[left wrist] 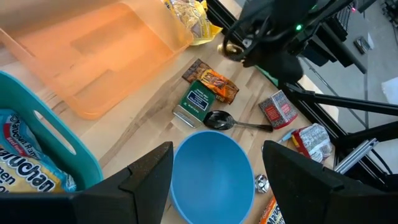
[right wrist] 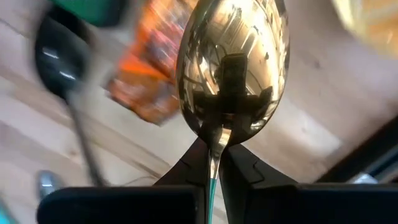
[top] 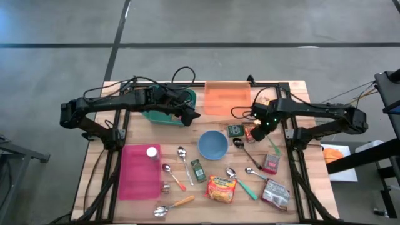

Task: Pick & Place Food Item
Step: Put the green spoon into the orange bin

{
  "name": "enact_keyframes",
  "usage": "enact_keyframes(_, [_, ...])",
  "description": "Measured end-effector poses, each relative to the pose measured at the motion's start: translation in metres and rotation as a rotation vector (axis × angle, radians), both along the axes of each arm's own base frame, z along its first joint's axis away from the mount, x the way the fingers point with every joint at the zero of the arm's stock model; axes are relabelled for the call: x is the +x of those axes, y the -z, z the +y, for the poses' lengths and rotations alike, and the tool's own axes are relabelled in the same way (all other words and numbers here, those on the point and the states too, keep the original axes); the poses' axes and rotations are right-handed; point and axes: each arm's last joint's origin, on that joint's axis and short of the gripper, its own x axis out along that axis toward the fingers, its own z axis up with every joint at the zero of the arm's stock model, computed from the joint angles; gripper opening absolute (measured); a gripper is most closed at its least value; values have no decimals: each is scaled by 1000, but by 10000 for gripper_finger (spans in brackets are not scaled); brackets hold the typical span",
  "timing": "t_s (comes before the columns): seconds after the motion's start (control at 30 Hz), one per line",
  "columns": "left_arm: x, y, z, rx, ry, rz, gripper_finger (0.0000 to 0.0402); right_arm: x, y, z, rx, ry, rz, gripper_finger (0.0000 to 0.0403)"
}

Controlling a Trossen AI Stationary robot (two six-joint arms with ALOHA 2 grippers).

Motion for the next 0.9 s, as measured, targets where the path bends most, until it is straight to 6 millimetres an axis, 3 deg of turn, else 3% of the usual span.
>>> enact_keyframes(0.2, [0,0,0,-8,-5,-1,250,21,-42,-15,-112,-83,-119,13])
enact_keyframes(0.47, [0,-1,-2,-84,-26,-12,250,57,-83,-73,-236,-177,-167,13])
enact_keyframes(0.67, [-4,-6,-8,-138,20,-32,250,95,-82,-115,-241,-371,-104,12])
enact_keyframes(0.9, [-16,-15,-22,-167,40,-21,250,135,-61,-142,-228,-630,11,12])
